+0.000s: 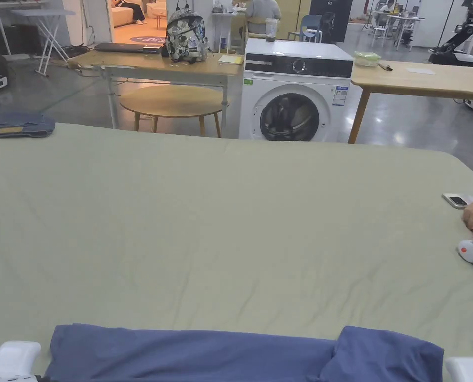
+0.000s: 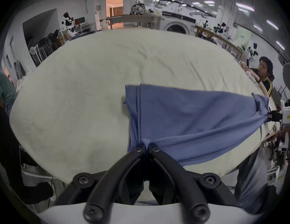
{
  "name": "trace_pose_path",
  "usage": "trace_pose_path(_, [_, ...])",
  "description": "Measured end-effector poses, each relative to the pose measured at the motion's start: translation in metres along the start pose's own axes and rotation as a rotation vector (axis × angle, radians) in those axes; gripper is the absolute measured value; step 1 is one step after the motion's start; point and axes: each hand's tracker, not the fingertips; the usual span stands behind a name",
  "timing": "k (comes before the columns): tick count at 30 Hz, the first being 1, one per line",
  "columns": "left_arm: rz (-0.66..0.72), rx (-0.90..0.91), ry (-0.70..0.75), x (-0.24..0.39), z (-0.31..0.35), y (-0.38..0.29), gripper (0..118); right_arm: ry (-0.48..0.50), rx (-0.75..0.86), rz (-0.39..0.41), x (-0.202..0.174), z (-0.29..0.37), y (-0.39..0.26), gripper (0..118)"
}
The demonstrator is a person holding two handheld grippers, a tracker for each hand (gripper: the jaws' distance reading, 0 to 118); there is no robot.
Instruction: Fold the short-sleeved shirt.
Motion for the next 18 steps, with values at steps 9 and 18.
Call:
trace_pose_path(9, [0.064,0.040,-0.017,-0.007,0.009,0.012,8,-0.139,0.030,0.031,-0.010,0.022,0.006,30])
trace_pose_path(18, [0.070,0.331,0.001,0.020,0.036,0.049,63,-0.160,0.316,-0.014,-0.040,0.067,0.033,74])
